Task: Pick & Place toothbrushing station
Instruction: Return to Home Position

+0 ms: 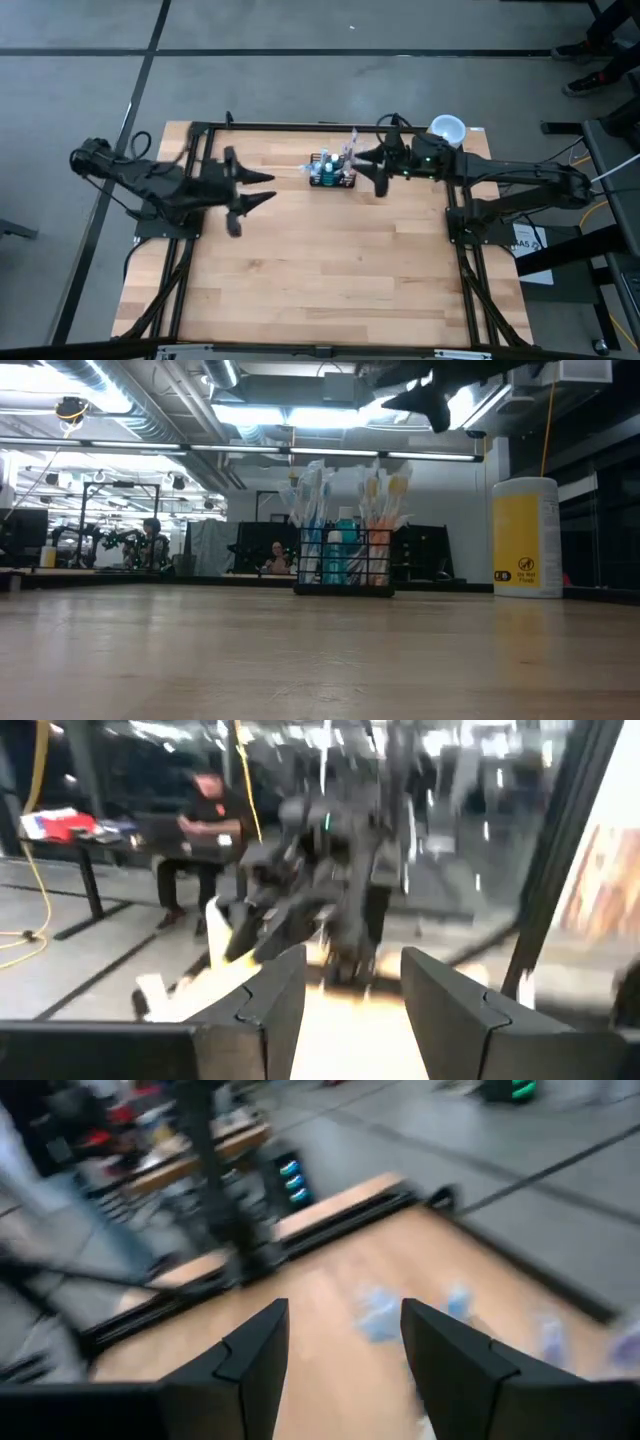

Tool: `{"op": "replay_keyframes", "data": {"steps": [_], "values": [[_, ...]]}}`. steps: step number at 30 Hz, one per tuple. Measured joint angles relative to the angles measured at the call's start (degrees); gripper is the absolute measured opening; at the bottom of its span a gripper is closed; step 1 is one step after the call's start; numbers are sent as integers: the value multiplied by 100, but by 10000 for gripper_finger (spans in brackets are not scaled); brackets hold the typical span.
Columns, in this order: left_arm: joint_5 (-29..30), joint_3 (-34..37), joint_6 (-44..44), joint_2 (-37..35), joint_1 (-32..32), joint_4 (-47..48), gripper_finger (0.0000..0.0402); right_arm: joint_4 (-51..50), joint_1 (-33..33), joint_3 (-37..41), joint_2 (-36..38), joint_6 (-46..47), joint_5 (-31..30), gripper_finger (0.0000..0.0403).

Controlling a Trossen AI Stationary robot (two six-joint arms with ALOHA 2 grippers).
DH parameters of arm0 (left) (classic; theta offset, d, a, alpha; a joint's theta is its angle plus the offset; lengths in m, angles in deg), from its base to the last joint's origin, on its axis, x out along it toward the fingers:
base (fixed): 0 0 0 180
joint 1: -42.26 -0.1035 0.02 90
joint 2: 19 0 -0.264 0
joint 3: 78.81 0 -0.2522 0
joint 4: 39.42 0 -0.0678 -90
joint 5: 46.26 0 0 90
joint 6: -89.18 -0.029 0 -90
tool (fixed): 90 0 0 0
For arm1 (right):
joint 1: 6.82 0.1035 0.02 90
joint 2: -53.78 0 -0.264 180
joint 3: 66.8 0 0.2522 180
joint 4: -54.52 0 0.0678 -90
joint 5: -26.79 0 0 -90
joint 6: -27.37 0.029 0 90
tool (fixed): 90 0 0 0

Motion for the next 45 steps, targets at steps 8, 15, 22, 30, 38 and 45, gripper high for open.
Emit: {"op": "replay_keyframes", "data": {"steps": [8, 15, 22, 30, 38, 45], "values": [[-2341, 1481, -31, -598, -2304, -1321, 159, 605, 2, 972, 810, -122, 924, 196], [-2864, 3481, 403, -1207, -3310, -3078, 159, 1436, 14, 2665, 2374, -139, 545, 196], [-2757, 3989, -55, -1235, -3617, -3324, 159, 1618, 39, 3757, 3184, -994, 228, 196], [-3058, 5210, 26, -1258, -4187, -5264, 159, 2711, 73, 4997, 3322, -1494, -548, 196], [-4420, 6043, 334, -1640, -4979, -5497, 153, 2031, 275, 4988, 3724, -1421, -549, 196], [-5412, 6646, 320, -2296, -5766, -5852, 126, 1360, 465, 4988, 4661, -1244, -838, 196]]}}
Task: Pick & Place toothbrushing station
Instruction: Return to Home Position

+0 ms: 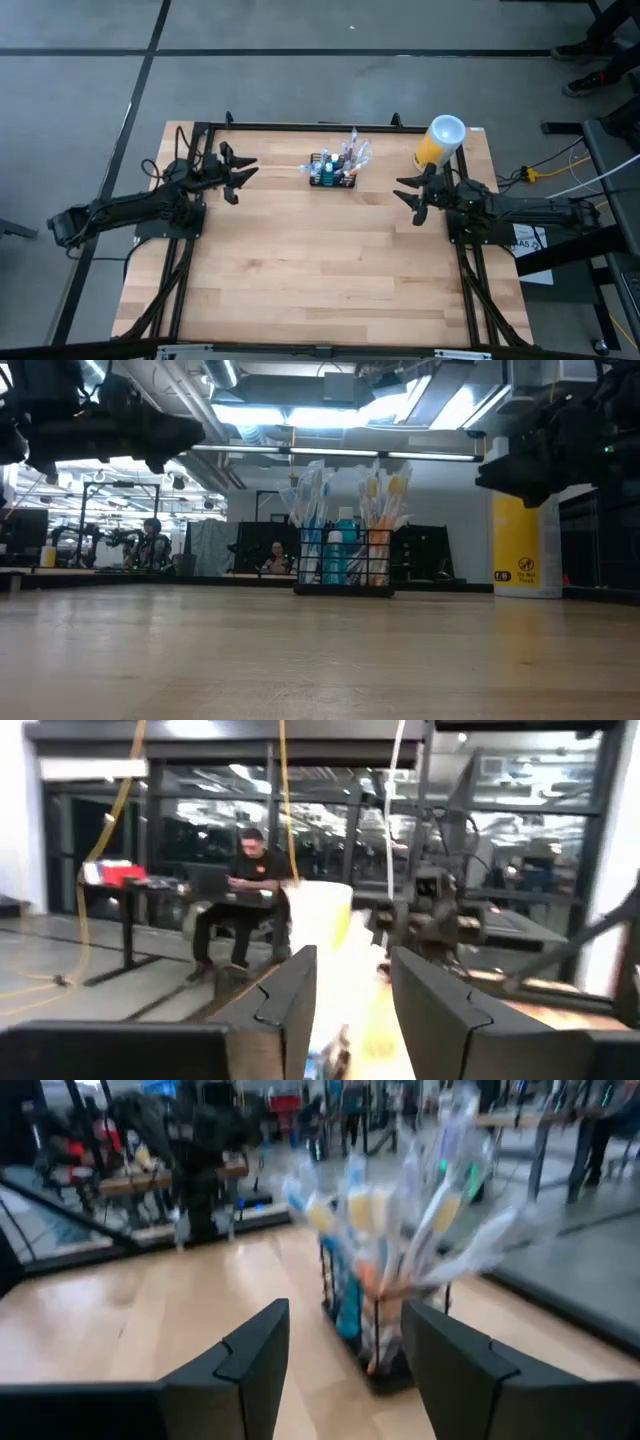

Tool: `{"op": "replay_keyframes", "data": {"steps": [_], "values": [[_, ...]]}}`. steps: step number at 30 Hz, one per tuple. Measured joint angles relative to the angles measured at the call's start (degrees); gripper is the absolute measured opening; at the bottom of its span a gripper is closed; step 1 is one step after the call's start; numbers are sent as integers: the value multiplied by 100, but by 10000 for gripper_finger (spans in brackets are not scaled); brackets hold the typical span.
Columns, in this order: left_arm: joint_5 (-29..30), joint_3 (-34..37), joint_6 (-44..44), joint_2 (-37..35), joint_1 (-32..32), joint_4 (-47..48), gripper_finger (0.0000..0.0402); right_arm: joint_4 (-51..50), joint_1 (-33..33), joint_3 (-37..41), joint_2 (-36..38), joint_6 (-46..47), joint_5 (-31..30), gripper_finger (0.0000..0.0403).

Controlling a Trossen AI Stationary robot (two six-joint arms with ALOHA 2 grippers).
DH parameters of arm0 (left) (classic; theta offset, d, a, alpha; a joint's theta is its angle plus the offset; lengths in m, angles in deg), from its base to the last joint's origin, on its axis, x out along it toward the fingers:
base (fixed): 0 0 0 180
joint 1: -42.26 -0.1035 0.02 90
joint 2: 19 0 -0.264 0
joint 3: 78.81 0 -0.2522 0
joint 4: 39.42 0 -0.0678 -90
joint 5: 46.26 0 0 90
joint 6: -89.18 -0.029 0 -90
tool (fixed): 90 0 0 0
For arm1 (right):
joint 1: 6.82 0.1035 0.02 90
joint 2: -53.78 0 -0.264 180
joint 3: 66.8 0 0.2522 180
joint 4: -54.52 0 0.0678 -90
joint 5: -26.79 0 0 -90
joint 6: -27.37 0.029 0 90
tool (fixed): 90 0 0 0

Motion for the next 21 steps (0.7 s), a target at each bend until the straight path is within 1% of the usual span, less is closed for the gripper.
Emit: {"op": "replay_keyframes", "data": {"steps": [2, 4, 6, 7, 8, 11, 14, 16, 18, 21], "values": [[-157, -2, 43, -149, -42, 354, 120, -114, 24, 0, 324, -92, -92, 196], [-142, -2, 60, -233, 23, 854, 118, -331, 24, 0, 639, -192, -177, 196], [4, -2, 63, -297, 232, 1168, 116, -688, 24, 0, 942, -198, -278, 196], [130, -2, 54, -311, 409, 1167, 116, -887, 24, 0, 1088, -181, -282, 196], [343, -2, -3, -313, 620, 1167, 116, -1033, 24, 0, 1234, -160, -272, 196], [1359, -2, -289, -293, 1429, 1272, 117, -1071, 44, -2, 1568, -196, -50, 196], [2337, -2, -691, -266, 2248, 1261, 117, -1073, 50, -2, 1724, -382, -106, 196], [2860, -2, -928, -268, 2626, 1269, 117, -1073, 50, -2, 1733, -511, -131, 196], [3047, -2, -1042, -271, 2824, 1287, 118, -1073, 50, -2, 1729, -575, -104, 196], [2965, -2, -1052, -304, 2855, 1366, 118, -1097, 50, -2, 1729, -636, 37, 196]]}}
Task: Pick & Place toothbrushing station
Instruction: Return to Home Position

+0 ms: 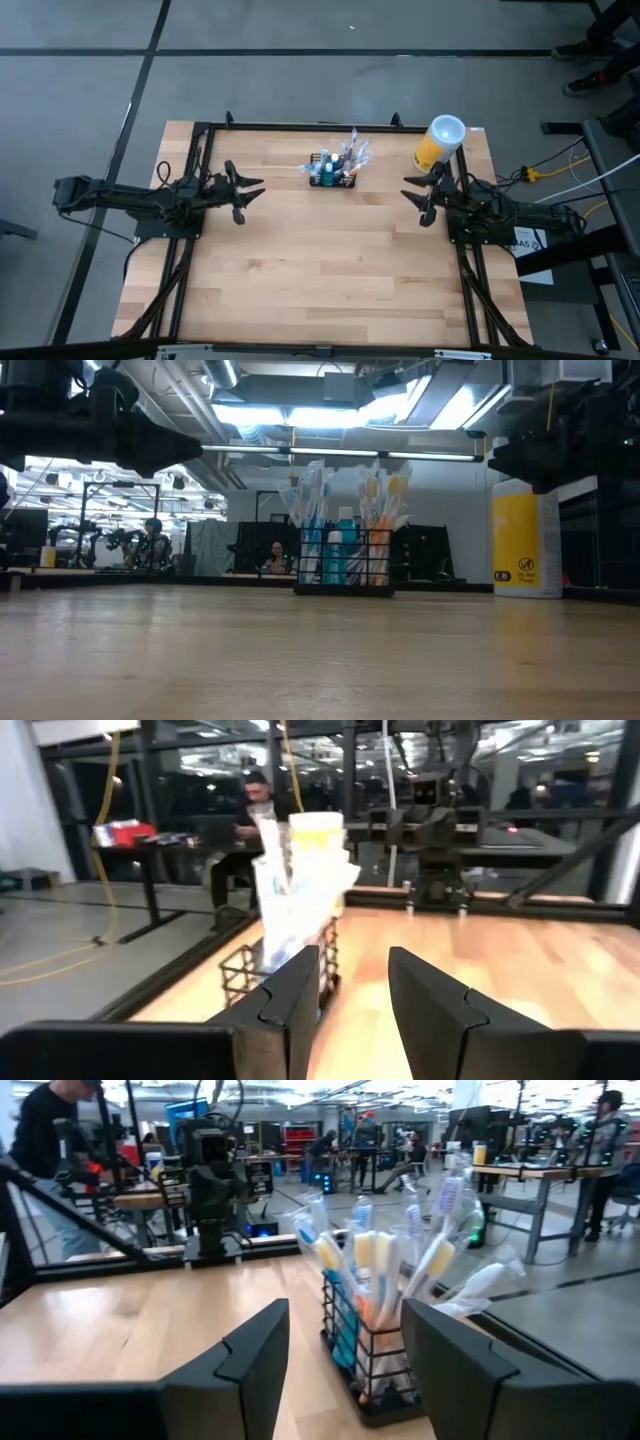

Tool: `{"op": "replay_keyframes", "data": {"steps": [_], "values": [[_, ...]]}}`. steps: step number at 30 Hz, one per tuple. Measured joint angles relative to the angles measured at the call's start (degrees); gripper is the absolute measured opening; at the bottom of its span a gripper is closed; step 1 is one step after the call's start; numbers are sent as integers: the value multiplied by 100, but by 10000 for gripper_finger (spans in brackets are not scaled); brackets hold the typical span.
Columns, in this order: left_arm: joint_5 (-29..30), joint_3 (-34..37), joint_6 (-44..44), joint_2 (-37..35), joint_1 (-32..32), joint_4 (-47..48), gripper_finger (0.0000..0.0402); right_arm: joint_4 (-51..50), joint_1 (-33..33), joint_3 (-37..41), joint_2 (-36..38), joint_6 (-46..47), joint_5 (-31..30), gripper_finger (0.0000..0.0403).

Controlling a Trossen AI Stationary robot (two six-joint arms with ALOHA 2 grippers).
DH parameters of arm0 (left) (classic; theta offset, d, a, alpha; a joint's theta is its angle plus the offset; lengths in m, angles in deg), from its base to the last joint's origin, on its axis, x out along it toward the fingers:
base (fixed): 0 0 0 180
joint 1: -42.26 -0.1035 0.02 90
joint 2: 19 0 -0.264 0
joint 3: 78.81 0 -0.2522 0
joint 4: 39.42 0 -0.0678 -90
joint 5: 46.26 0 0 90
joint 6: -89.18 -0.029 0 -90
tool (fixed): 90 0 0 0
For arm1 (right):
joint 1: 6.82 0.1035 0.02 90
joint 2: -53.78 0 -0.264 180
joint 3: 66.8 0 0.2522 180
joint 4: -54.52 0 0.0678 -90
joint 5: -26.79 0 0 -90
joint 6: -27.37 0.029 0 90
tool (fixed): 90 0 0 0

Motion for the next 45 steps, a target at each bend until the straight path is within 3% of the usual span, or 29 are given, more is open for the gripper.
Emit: {"op": "replay_keyframes", "data": {"steps": [6, 11, 14, 20, 25, 31, 35, 39, 45], "values": [[-471, 0, 144, -574, -78, 356, 116, -34, 0, 0, -31, -104, 227, 196], [-660, 0, 489, -2034, 42, 1764, 110, -103, 0, -8, -92, -42, 370, 196], [-409, 0, 480, -3095, 196, 2663, 108, -141, 0, -23, -92, 8, 466, 196], [226, -44, 369, -3078, 460, 3057, 108, -296, -142, -97, -89, 4, 373, 182], [744, -31, 340, -3079, 582, 2984, 108, -1793, -304, -577, 96, 367, -62, 154], [1072, -31, 698, -3077, 573, 2871, 108, -1544, -188, -448, 98, 759, 209, 140], [1390, -31, 816, -3044, 573, 3031, 108, -640, -140, -206, 103, 777, 533, 139], [1387, -31, 816, -3022, 573, 3044, 108, -238, -142, -103, 103, 1215, 371, 139], [1383, -31, 816, -3024, 573, 3043, 108, -270, -140, -92, 101, 1166, 374, 139]]}}
